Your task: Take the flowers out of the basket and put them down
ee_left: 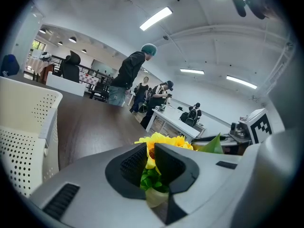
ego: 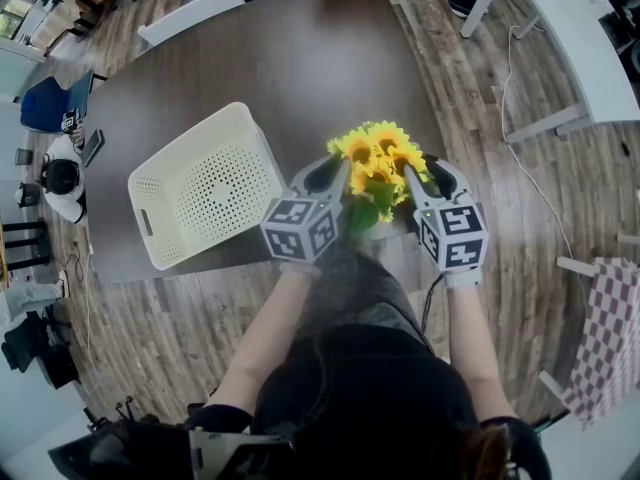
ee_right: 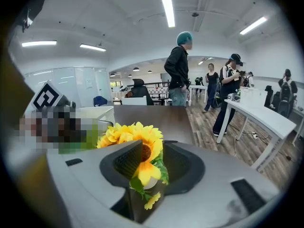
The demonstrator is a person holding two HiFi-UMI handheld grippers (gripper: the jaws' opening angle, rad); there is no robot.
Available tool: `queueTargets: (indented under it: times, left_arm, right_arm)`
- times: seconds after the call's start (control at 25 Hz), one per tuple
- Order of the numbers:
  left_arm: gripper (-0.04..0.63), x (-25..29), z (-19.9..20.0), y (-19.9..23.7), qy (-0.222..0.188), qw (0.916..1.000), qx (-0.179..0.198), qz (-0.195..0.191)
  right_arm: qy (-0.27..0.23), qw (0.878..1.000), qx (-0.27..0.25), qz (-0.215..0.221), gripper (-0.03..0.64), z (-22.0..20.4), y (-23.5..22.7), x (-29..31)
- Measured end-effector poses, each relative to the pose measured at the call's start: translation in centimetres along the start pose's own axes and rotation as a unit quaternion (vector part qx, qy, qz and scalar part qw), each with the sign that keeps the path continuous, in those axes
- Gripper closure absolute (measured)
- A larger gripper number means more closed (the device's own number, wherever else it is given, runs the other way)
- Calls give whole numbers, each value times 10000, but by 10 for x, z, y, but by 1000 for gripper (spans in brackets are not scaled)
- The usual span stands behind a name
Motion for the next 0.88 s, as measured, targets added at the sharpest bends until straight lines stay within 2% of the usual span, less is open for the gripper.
queueTargets:
  times: [0.68,0.88]
  left_arm:
    - [541,-13,-1,-11,-130,9998,120,-23]
    - [543,-17,-1,-17,-125,9997,179,-51]
  right_arm:
    - [-357,9991,-208,-24,479,4,7,-17]
    - [-492,9983,-295,46,548,6,12,-24]
Point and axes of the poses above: the fingertips, and each gripper's own axes: x forward along the fingers, y to its left, z out of its top, the point moved 9 cm from there along -x, backward along the fingers, and after that the axes turned 9 degrees about -z, right-handed, at the moved point
